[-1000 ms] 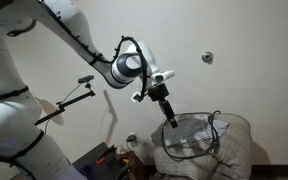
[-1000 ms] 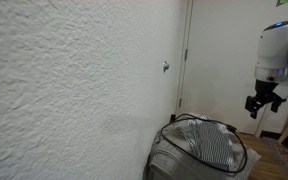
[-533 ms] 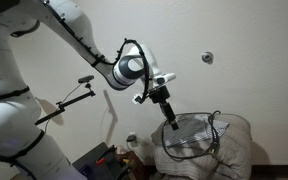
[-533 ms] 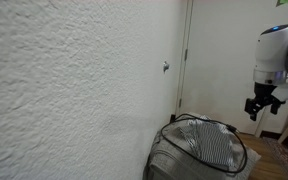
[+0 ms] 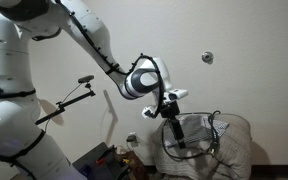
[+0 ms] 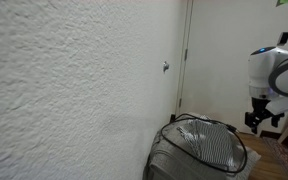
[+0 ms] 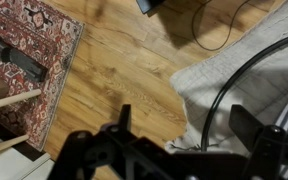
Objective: Untangle the wire
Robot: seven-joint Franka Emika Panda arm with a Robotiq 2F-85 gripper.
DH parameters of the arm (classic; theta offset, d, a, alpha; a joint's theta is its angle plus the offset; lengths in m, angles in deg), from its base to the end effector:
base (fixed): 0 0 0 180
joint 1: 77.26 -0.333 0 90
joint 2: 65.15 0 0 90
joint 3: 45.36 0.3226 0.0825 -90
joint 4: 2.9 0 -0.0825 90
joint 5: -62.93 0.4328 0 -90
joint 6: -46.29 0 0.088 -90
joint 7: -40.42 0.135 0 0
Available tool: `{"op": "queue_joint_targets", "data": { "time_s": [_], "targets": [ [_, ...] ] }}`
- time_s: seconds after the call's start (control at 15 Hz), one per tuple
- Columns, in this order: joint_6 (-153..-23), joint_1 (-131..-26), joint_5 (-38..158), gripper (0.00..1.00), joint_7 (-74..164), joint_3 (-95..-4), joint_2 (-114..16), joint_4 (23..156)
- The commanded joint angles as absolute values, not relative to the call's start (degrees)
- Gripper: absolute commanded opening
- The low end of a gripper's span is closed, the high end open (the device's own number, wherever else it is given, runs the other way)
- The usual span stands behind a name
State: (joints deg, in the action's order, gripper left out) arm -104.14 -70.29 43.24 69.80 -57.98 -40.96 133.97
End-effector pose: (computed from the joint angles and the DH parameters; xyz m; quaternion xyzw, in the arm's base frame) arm 0.4576 -0.1749 0.0670 0.9547 -0.2582 -0.0824 0.1232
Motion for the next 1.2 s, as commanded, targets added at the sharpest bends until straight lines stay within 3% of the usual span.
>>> {"op": "queue_joint_targets", "data": {
  "time_s": [0.0, 0.73, 1.07, 1.13],
  "targets": [
    [-106.32, -71.82, 47.23, 1.0, 66.9, -59.92, -33.39, 129.92],
    [-120.57, -80.43, 55.05, 1.0, 67.59, -65.54, -21.64, 125.45],
    [-119.26, -81.36, 59.24, 1.0, 65.89, -65.54, -19.19, 123.22],
    [-118.99, -81.12, 59.88, 0.95, 65.62, -65.34, -18.95, 122.85]
  ]
}}
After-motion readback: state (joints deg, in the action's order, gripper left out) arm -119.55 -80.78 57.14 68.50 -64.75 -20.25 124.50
